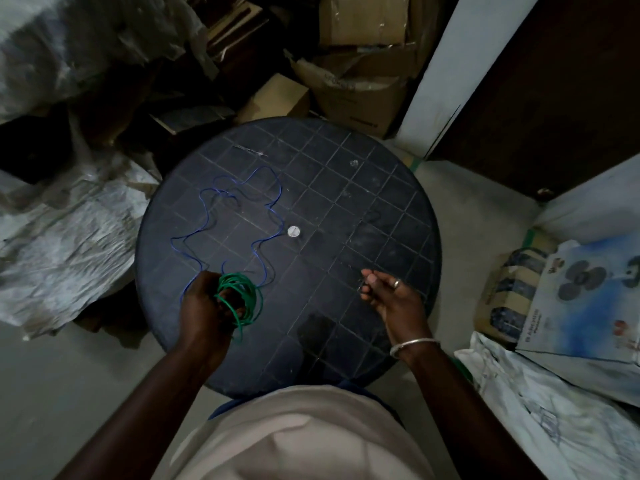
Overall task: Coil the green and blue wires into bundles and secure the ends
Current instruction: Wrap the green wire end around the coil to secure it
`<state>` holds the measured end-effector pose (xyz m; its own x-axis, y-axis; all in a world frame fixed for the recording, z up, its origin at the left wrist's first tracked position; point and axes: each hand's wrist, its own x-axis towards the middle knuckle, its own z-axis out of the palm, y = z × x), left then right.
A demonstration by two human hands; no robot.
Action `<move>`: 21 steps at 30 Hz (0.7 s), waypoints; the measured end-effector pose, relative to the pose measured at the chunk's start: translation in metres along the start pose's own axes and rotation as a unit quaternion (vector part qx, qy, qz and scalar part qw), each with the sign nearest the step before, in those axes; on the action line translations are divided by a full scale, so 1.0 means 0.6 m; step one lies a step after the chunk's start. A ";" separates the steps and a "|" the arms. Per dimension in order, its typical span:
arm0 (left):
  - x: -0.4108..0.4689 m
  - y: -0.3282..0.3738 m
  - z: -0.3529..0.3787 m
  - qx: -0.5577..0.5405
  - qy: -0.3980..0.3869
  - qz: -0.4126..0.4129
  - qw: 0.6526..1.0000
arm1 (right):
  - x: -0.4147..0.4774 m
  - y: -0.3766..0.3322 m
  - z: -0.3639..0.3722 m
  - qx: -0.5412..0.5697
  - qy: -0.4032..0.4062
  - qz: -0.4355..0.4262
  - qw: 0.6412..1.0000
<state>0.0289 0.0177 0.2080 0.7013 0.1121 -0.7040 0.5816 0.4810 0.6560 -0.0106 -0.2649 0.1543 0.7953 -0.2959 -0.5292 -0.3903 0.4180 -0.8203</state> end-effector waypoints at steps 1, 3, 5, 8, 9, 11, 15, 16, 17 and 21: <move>-0.001 -0.002 -0.002 0.003 -0.002 -0.001 1.000 | -0.003 0.001 0.000 -0.005 0.005 -0.005 1.000; -0.008 -0.004 0.001 -0.010 -0.016 -0.012 1.000 | -0.009 0.005 0.000 -0.021 0.014 -0.008 1.000; -0.016 -0.006 0.008 -0.026 -0.028 -0.027 0.999 | -0.010 0.015 0.000 -0.049 0.018 -0.010 0.999; -0.027 -0.010 0.021 -0.037 -0.049 -0.052 0.997 | -0.009 0.031 0.000 -0.081 0.024 -0.004 0.996; -0.031 -0.012 0.025 -0.036 -0.047 -0.054 0.997 | -0.009 0.035 0.000 -0.089 0.024 -0.003 0.996; -0.036 -0.015 0.029 -0.033 -0.039 -0.053 0.997 | -0.010 0.041 0.000 -0.099 0.019 -0.009 0.995; -0.026 -0.021 0.014 -0.039 -0.035 -0.056 0.997 | -0.002 0.061 -0.007 -0.117 0.013 -0.007 0.993; -0.022 -0.024 0.008 -0.037 -0.037 -0.061 0.997 | 0.005 0.073 -0.011 -0.123 0.015 0.002 0.992; -0.020 -0.026 0.004 -0.035 -0.038 -0.068 0.996 | 0.013 0.088 -0.016 -0.128 0.021 0.016 0.991; -0.023 -0.036 -0.004 -0.032 -0.039 -0.084 0.995 | 0.064 0.166 -0.039 -0.144 0.064 0.096 0.983</move>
<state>0.0060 0.0077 0.2028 0.6279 -0.0411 -0.7772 0.6675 0.5421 0.5105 -0.0297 -0.2548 0.0473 0.6366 -0.3486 -0.6879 -0.6574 0.2211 -0.7204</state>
